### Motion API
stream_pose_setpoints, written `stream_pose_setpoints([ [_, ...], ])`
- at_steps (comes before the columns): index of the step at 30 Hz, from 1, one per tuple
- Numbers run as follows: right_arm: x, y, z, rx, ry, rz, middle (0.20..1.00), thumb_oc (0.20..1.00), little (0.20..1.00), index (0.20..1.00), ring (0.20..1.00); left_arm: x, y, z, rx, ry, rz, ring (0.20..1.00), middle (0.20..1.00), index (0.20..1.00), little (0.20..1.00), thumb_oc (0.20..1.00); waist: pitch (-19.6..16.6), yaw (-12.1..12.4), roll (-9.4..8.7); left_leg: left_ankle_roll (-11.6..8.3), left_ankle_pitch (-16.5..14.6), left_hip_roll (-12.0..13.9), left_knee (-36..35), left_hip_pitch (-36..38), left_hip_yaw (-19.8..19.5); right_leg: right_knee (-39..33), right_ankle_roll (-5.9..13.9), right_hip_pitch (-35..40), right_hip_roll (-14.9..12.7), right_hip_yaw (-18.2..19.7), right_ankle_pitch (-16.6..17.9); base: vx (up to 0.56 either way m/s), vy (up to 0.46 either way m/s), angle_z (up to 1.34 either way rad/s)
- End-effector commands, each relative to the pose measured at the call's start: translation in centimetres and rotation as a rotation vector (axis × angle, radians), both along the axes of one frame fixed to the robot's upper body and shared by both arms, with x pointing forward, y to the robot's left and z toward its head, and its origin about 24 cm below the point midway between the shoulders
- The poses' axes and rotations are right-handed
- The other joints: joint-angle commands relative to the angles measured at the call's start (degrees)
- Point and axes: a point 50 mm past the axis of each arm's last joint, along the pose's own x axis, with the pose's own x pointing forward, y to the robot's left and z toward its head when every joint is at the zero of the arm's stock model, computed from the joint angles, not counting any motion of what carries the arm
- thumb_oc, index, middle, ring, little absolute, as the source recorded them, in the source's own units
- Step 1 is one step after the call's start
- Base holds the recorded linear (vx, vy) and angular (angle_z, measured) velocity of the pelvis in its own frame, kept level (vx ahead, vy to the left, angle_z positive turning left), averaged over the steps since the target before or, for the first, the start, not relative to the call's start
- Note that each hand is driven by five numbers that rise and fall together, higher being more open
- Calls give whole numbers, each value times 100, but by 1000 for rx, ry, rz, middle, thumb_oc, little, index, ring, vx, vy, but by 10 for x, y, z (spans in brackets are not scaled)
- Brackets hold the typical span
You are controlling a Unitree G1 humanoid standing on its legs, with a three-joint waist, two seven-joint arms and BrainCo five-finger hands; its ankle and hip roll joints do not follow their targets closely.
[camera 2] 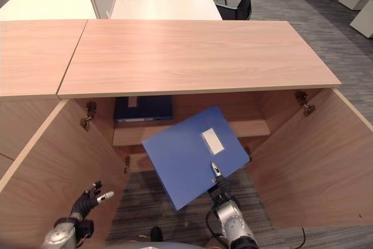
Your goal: Put the empty folder in the office cabinet
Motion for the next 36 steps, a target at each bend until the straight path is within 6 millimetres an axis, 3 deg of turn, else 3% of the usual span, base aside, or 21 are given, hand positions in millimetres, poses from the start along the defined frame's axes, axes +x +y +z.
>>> stream_pose_setpoints([
  [1,19,-8,25,23,-167,-57,200,200,200,200,200,10,-2,14,-1,-75,-62,1000,1000,1000,1000,1000,272,28,-59,-121,-449,111,21,4,-282,-656,86,414,237,184,745,36,-39,-14],
  [5,27,-10,38,17,-233,-70,200,200,200,200,200,14,-4,16,1,-98,-74,1000,1000,1000,1000,1000,317,-75,-37,-193,-445,130,1,19,-384,-927,103,120,291,453,921,88,-101,4],
  [9,31,-14,40,14,-233,-94,200,200,200,200,200,16,-7,13,1,-96,-67,1000,1000,1000,1000,1000,170,-146,-55,-290,-442,137,1,-33,-451,-1187,55,292,380,316,878,105,-129,2],
  [13,39,-21,47,2,-260,-125,200,200,200,200,200,20,-8,11,-1,-97,-46,1000,1000,1000,1000,1000,64,-199,-22,-477,-423,377,1,-94,-593,-1093,-57,312,499,162,659,117,-231,24],
  [14,45,-29,55,-14,-295,-152,200,200,200,200,200,24,-8,12,-4,-110,-28,1000,1000,1000,1000,1000,79,-187,-57,-618,-435,595,265,-211,-662,-1120,-172,388,629,77,485,104,-286,45],
  [15,46,-29,55,-14,-296,-153,200,200,200,200,200,24,-8,12,-4,-111,-29,1000,1000,1000,1000,1000,81,-193,-53,-630,-460,613,317,-243,-674,-1124,-184,387,640,65,476,73,-331,52],
  [18,56,-39,69,-56,-349,-170,200,200,200,200,200,32,-13,16,-43,-149,-9,1000,1000,1000,1000,1000,259,-48,-119,-834,-695,983,1792,-979,-781,-1192,-502,559,795,-44,146,16,-261,43],
  [19,65,-43,80,-73,-389,-190,200,200,200,200,200,36,-19,17,-65,-164,-17,1000,1000,1000,1000,1000,318,28,-115,-889,-626,1135,2219,-1326,-776,-1227,-618,677,869,-155,-47,45,-195,34],
  [21,66,-45,83,-70,-400,-203,200,200,200,200,200,37,-22,17,-75,-166,-29,1000,1000,1000,1000,1000,328,48,-109,-881,-533,1182,2145,-1465,-740,-1242,-648,735,883,-194,-121,77,-66,17],
  [22,69,-48,88,-90,-415,-211,200,200,200,200,200,38,-22,19,-69,-175,-37,1000,1000,1000,1000,1000,352,109,-118,-910,-239,1166,1839,-1735,-777,-1245,-659,817,926,-185,-202,112,-8,20],
  [24,73,-47,91,-104,-421,-202,200,200,200,200,200,37,-21,20,-67,-175,-37,1000,1000,1000,1000,1000,390,177,-101,-941,-1,1134,1553,-1829,-896,-1173,-679,846,974,-146,-303,115,-4,23],
  [29,78,-42,96,-97,-441,-184,200,200,200,200,200,27,-16,16,-57,-133,-51,1000,1000,1000,1000,1000,272,257,-20,-858,-42,1040,1250,-1516,-810,-887,-648,882,879,-67,-387,165,78,-17],
  [36,105,-36,135,-106,-569,-205,200,200,200,200,200,30,-11,19,-11,-133,-99,1000,1000,1000,1000,1000,563,317,53,-653,-509,966,2236,-2136,-821,73,-658,236,367,111,-593,1,82,6],
])
